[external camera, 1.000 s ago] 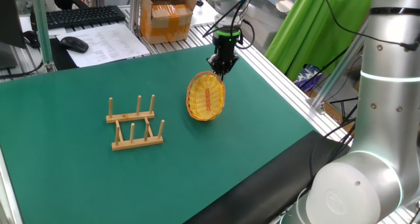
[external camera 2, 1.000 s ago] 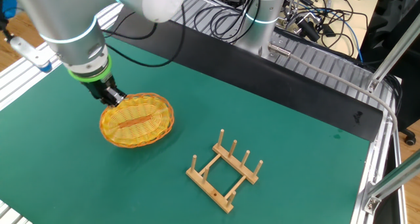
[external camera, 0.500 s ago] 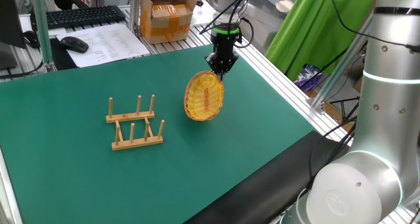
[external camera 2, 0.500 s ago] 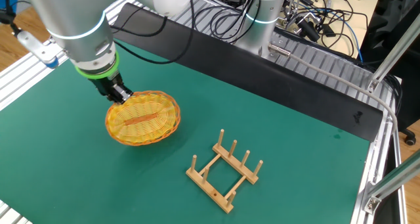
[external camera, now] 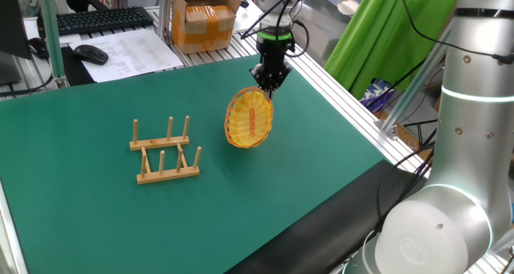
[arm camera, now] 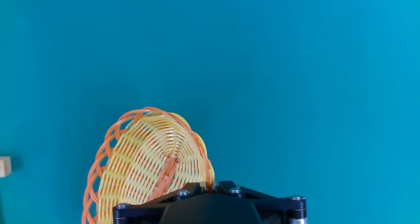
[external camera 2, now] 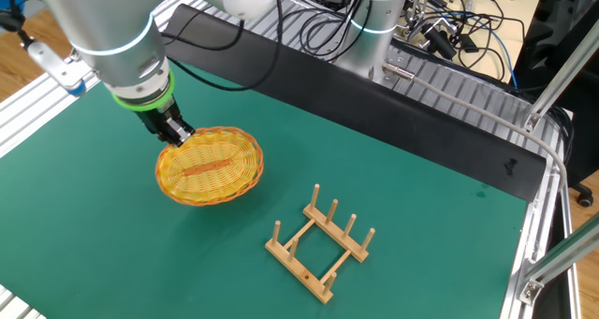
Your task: Put the dish on the dish rack
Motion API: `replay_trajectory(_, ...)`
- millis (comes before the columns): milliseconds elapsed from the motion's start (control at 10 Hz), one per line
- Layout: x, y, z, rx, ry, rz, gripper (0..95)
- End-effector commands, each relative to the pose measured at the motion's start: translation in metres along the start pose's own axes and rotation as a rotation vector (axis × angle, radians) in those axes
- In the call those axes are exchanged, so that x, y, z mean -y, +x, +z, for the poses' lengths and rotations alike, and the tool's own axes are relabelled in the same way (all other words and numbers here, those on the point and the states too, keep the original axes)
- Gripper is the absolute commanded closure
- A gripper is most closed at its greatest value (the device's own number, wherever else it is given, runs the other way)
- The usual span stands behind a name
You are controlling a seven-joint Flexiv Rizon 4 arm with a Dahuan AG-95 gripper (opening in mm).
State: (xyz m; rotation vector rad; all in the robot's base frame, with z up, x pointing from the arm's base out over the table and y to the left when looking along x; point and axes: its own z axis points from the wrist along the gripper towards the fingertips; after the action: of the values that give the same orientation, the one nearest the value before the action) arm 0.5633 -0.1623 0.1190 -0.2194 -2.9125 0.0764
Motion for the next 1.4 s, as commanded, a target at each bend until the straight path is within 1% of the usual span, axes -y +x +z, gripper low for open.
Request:
replay_trajectory(100,0.001,0.001,0.0,0.056,-0.061,-0.027,95.0)
replay_trajectory(200,0.001,0.001,0.0,0.082,-0.086,-0.034,95.0)
replay_trajectory(300,0.001,0.001,0.0,0.095,-0.105,-0.027,95.0)
replay_trajectory(400,0.001,0.001,0.0,0.09,-0.133,-0.003,95.0)
replay_trajectory(500,0.001,0.001,0.0,0.099,-0.186,0.085,95.0)
replay_trajectory(600,0.001,0.002,0.001,0.111,-0.187,0.113,95.0)
replay_trajectory(700,0.001,0.005,-0.002,0.112,-0.177,0.119,76.0)
replay_trajectory(800,0.001,0.01,-0.015,0.102,-0.167,0.131,76.0)
replay_trajectory(900,0.001,0.018,-0.034,0.086,-0.153,0.144,95.0)
replay_trajectory(1000,0.0,0.025,-0.051,0.078,-0.124,0.138,95.0)
replay_trajectory(1100,0.0,0.031,-0.059,0.084,-0.117,0.122,95.0)
replay_trajectory(1200,0.0,0.032,-0.059,0.088,-0.111,0.118,95.0)
replay_trajectory(1300,0.001,0.034,-0.06,0.089,-0.099,0.113,76.0)
replay_trajectory(1400,0.001,0.034,-0.059,0.092,-0.095,0.105,76.0)
